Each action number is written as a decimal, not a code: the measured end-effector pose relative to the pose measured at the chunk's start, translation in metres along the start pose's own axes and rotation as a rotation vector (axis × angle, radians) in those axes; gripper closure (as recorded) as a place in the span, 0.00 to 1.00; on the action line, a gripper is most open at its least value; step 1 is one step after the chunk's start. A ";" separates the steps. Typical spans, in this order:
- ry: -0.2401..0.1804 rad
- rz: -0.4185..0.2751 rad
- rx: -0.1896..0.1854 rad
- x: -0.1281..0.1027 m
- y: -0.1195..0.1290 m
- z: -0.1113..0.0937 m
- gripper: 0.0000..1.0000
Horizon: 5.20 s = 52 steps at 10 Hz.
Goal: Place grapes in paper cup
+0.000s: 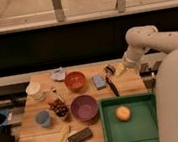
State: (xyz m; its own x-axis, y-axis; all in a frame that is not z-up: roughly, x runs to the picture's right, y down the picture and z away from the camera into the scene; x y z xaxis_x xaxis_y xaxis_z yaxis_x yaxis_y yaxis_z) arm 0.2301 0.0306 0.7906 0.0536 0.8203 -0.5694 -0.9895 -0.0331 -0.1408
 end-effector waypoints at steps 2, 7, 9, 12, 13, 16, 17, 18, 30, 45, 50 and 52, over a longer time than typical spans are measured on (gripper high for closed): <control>0.000 0.000 0.000 0.000 0.000 0.000 0.29; 0.001 0.000 -0.001 0.000 0.000 0.001 0.29; 0.002 0.000 -0.001 0.000 0.000 0.001 0.29; 0.001 0.000 -0.001 0.000 0.000 0.001 0.29; 0.002 0.000 -0.001 0.000 0.000 0.001 0.29; 0.002 0.000 -0.001 0.000 0.000 0.001 0.29; 0.001 0.000 -0.001 0.000 0.000 0.001 0.29; 0.001 0.000 -0.001 0.000 0.000 0.001 0.29; 0.079 -0.192 0.033 -0.046 0.070 0.043 0.29; 0.144 -0.650 -0.068 0.018 0.292 0.075 0.29; 0.104 -0.784 -0.067 0.029 0.356 0.068 0.29; 0.116 -0.841 -0.081 0.031 0.386 0.080 0.29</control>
State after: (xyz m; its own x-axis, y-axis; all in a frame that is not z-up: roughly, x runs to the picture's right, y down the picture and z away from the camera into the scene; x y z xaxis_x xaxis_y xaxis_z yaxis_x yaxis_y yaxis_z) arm -0.1608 0.0889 0.7830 0.7844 0.5268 -0.3275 -0.6014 0.5167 -0.6093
